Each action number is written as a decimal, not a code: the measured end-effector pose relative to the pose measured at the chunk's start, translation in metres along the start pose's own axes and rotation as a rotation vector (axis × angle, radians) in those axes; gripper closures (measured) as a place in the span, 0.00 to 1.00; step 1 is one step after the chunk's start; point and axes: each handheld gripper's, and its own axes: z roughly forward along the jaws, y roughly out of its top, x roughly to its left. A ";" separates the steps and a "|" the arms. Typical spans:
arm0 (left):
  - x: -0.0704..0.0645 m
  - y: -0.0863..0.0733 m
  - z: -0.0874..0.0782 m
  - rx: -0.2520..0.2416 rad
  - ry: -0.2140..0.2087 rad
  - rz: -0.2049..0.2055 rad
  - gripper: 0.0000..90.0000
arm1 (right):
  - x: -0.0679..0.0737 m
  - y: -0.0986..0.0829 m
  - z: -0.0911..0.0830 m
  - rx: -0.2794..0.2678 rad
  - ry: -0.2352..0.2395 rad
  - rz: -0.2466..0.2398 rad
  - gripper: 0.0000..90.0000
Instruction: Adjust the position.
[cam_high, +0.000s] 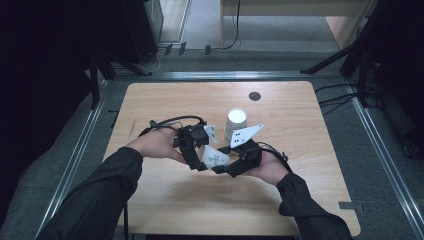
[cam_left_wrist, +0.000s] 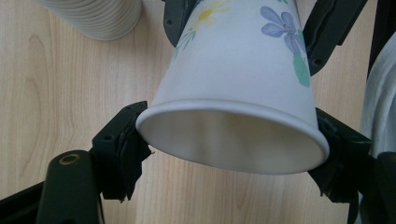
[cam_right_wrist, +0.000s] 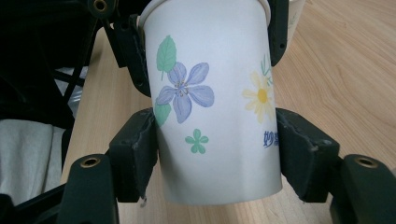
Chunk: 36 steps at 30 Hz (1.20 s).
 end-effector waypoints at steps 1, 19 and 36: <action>0.000 -0.001 0.000 -0.004 -0.001 0.002 0.25 | 0.000 0.000 0.000 0.001 0.001 0.000 0.39; 0.001 -0.005 -0.001 -0.073 0.000 -0.023 0.16 | -0.001 0.001 -0.007 -0.019 -0.003 0.005 0.39; 0.005 -0.036 -0.004 -0.284 -0.019 -0.131 0.14 | -0.004 0.000 -0.027 -0.064 -0.020 0.019 0.39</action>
